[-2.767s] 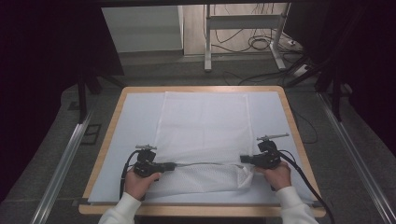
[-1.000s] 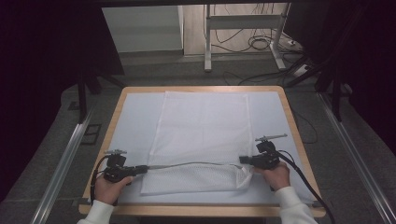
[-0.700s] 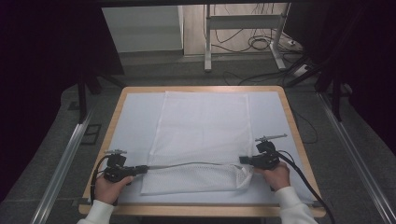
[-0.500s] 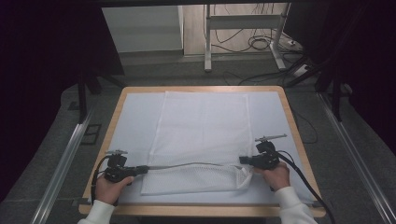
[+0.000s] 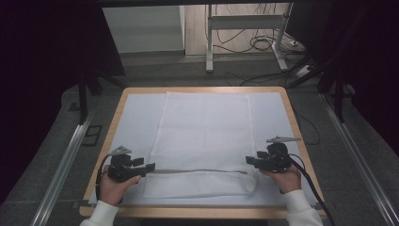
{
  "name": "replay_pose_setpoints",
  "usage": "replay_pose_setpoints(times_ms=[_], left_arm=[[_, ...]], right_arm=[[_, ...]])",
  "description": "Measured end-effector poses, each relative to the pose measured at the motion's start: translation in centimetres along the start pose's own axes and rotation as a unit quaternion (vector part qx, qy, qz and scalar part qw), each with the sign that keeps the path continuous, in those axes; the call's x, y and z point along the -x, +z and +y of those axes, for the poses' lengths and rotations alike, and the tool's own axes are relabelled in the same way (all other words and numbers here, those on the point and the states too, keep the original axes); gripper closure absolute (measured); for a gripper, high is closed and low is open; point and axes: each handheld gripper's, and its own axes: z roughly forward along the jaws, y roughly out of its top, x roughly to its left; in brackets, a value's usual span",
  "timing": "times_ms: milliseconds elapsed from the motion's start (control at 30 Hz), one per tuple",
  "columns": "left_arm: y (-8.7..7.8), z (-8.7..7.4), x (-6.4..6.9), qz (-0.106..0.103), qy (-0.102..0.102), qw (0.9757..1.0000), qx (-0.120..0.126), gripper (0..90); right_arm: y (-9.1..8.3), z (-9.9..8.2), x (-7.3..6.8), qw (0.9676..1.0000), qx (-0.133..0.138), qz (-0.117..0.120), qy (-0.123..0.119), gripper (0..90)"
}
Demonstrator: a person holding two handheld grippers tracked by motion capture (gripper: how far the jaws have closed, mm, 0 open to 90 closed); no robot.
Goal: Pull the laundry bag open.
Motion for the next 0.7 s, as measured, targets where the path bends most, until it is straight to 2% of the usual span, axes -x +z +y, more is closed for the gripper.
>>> replay_pose_setpoints(times_ms=[100,267,400,500,700], left_arm=[[-0.2,0.1,-0.2,0.005,0.01,0.9999,0.002,31.4],[-0.6,0.2,-1.2,0.015,-0.001,0.9998,0.01,30.6],[-0.7,0.2,-1.6,0.019,-0.005,0.9997,0.011,30.6],[-0.6,0.2,-1.6,0.02,-0.005,0.9998,0.006,30.5],[-0.8,0.4,-1.8,0.017,-0.009,0.9998,0.011,29.4]], right_arm=[[-1.3,-0.9,0.4,0.9997,0.023,0.003,-0.001,33.5],[-2.9,-2.3,1.7,0.999,0.044,0.004,0.003,30.5],[-3.1,-2.6,2.4,0.9987,0.05,-0.004,0.009,30.2],[-3.0,-2.6,2.4,0.9986,0.053,-0.005,0.008,29.8],[-3.1,-2.5,2.2,0.9985,0.055,0.009,-0.003,28.2]])
